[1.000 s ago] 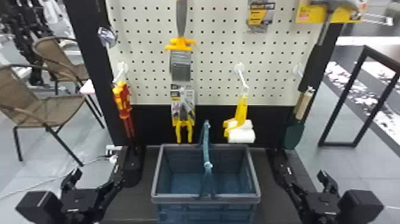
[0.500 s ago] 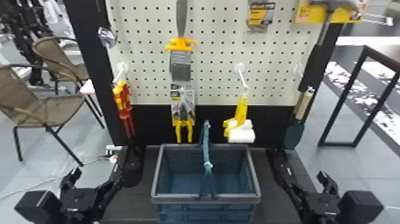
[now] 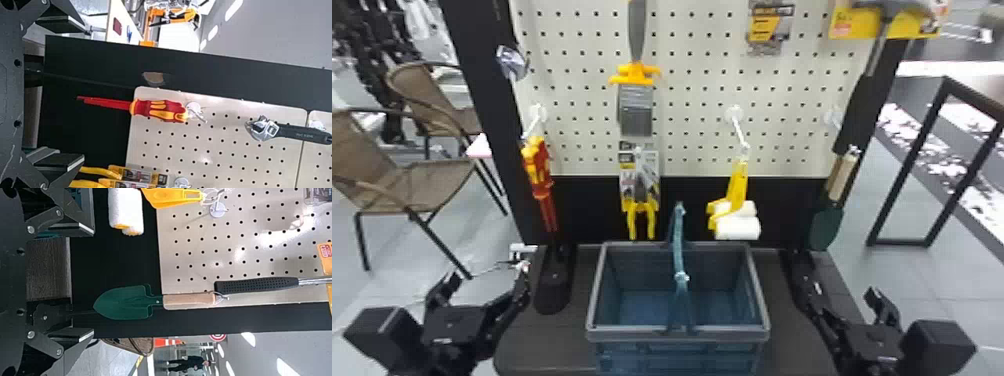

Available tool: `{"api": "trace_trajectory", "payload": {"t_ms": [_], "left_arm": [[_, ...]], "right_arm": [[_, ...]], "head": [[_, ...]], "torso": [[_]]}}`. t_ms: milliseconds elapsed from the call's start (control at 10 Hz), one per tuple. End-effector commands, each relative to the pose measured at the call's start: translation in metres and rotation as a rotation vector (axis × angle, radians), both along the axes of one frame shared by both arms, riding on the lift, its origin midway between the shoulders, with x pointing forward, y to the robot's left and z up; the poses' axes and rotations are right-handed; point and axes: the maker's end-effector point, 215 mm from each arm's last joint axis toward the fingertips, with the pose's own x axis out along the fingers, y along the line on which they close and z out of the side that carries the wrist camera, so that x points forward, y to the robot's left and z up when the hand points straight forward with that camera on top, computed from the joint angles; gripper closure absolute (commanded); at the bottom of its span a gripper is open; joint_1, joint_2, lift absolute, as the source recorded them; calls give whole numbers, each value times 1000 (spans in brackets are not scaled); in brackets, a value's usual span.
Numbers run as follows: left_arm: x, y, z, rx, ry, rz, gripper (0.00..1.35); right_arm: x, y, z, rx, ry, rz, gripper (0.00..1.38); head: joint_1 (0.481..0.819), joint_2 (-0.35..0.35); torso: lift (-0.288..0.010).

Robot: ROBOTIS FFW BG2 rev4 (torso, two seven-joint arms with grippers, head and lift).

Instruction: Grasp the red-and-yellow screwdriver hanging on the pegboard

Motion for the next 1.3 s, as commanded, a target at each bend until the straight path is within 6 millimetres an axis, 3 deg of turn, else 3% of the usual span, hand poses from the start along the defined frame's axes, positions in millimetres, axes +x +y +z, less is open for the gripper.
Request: {"api": "trace_trajectory", "payload": {"t_ms": [0, 700, 1200], "left_arm": [[11, 12, 4, 1, 17, -24, 147], [51, 24, 26, 87, 59, -211, 147], [74, 27, 30, 42, 32, -292, 145]], "right_arm": [[0, 0, 0, 0, -1, 0, 375], [1, 2, 1, -3, -2, 3, 377], [2, 5, 2, -5, -5, 10, 377]], "head": [[549, 0], [549, 0], [549, 0]], "torso": [[-100], [-100], [-100]]}}
